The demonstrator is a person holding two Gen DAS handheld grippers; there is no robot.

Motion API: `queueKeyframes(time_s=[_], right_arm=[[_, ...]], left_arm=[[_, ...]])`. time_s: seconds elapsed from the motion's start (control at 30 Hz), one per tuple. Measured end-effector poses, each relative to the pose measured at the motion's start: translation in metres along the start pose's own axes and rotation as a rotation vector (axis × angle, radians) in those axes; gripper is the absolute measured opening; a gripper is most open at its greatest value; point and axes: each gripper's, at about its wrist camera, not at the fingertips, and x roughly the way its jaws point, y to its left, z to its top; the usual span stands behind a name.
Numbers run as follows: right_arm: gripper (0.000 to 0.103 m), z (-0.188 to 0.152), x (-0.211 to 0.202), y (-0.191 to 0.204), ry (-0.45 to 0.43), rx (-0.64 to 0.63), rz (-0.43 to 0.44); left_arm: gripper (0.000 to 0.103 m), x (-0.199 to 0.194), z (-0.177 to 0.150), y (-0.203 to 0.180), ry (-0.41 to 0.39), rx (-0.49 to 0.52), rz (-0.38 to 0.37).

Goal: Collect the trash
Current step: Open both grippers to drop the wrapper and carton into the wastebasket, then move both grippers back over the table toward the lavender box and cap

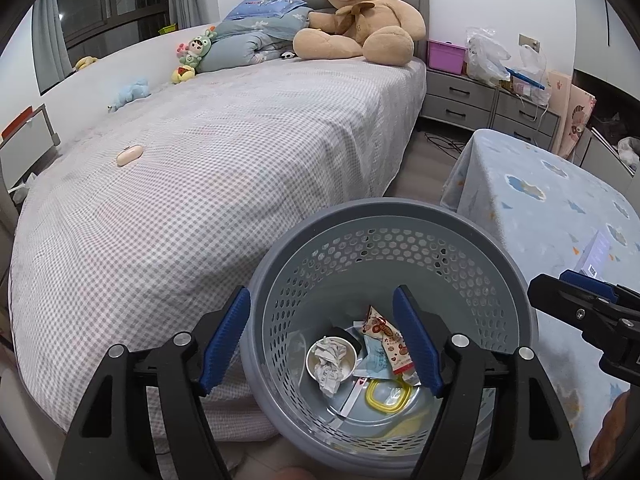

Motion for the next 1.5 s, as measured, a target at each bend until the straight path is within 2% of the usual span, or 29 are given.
queueKeyframes(time_s=[0.43,0.73,1.27,1.5], right_arm=[[0.077,0.0,-0.015,-0.012,-0.022,0.014,-0.016],[0.078,-0.001,-0.031,-0.035,-0.048,0.031,-0.053],[0.078,-0.014,-0.069,-0.109,-0.088,0.1,-0.173],[0.082,-0.023,-0.083,-0.143,-0.095,0.135,-0.225]], left_arm=[[0.071,-0.006,0.002,-0.01,-0.017,0.012,-0.013],[0.072,-0.014,0.002,-0.022,-0.042,0.035,-0.03],[0.076,-0.016,0.005,-0.061,-0.052,0.076,-0.072],[0.076,-0.015,0.005,-0.087,-0.054,0.109,-0.098]])
